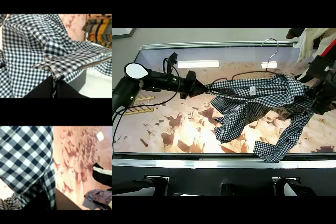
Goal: Fold the clothes and pants, and hang the long-sleeved shirts on hangers.
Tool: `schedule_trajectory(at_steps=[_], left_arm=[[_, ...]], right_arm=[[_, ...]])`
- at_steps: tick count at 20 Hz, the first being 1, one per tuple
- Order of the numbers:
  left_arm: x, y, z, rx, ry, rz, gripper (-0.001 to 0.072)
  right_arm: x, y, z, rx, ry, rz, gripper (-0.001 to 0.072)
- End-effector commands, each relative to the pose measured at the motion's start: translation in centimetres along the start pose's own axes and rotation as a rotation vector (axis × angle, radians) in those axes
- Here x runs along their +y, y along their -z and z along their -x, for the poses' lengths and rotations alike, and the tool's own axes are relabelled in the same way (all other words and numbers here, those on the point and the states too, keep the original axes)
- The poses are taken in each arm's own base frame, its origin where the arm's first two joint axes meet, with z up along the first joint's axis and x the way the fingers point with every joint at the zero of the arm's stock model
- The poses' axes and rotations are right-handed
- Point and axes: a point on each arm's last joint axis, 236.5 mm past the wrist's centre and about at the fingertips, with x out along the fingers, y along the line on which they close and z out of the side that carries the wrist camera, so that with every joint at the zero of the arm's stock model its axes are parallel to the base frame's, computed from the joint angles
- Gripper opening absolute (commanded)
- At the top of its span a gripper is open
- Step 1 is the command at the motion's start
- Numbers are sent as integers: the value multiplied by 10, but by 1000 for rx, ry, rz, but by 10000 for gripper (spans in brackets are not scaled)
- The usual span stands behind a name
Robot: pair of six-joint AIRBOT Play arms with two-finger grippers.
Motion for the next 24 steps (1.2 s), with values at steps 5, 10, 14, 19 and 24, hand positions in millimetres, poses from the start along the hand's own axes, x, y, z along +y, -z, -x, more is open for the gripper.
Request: schedule_trajectory(at_steps=[5,10,14,19,24], left_arm=[[-11,-5,2,-24,44,14,20],[-11,-7,1,-29,44,15,20],[-11,-14,1,-62,48,16,20],[3,-16,-2,-58,-1,12,20],[-4,-15,-3,-50,36,35,20]], right_arm=[[2,-24,-27,41,18,85,19],[-16,-28,-10,30,124,57,19],[-15,-14,17,81,168,80,19],[-21,-6,41,113,242,94,19],[-21,-5,41,119,238,111,19]])
